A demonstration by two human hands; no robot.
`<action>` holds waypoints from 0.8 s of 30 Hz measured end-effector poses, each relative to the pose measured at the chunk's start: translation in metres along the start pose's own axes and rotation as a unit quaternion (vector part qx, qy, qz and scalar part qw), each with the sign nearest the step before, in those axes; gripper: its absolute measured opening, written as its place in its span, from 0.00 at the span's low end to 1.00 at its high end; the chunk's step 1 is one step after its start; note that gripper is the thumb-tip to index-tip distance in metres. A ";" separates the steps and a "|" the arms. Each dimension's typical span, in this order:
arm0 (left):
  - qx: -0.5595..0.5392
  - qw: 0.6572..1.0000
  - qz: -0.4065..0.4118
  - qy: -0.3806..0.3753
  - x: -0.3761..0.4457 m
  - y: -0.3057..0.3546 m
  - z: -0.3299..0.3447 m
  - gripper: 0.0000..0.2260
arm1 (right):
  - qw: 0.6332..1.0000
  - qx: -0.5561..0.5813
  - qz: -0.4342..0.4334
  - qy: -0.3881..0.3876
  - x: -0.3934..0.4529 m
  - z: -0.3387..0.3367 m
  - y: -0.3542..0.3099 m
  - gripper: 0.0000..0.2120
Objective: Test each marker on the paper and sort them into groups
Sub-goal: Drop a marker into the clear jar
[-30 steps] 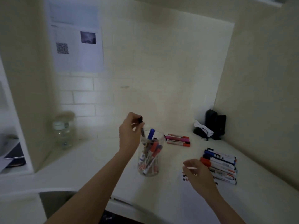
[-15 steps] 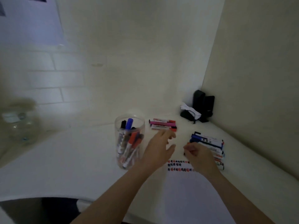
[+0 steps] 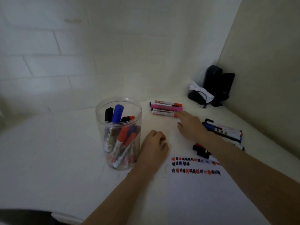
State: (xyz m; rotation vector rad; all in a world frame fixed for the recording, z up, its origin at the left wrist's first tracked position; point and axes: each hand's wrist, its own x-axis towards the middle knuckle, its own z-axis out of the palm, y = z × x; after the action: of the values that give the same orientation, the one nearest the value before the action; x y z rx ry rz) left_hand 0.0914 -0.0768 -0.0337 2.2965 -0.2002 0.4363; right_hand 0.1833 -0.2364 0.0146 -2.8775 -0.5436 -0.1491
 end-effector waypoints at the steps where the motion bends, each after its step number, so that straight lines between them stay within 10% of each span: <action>1: -0.002 1.000 0.001 0.001 0.000 -0.001 0.000 0.03 | 1.000 -0.014 0.000 -0.017 0.009 0.006 -0.004 0.24; 7: -0.003 1.000 0.012 0.015 0.000 -0.001 0.000 0.03 | 0.990 -0.099 0.028 0.100 0.016 0.021 -0.014 0.20; 14: -0.020 1.000 0.011 0.010 -0.001 0.000 -0.002 0.04 | 0.987 -0.149 0.041 0.040 -0.002 0.007 -0.032 0.14; 18: -0.014 1.000 0.009 0.008 -0.002 -0.001 -0.002 0.03 | 0.984 0.102 0.068 0.128 -0.045 -0.038 -0.041 0.09; 24: 0.021 0.999 0.039 -0.007 -0.006 -0.001 -0.001 0.06 | 0.834 0.498 0.222 0.086 -0.158 -0.043 -0.027 0.02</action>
State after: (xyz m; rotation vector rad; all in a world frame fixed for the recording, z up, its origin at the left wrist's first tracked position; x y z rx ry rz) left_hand 0.0859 -0.0753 -0.0364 2.3394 -0.2914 0.4696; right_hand 0.0240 -0.2767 0.0398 -1.8503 0.1073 -0.0255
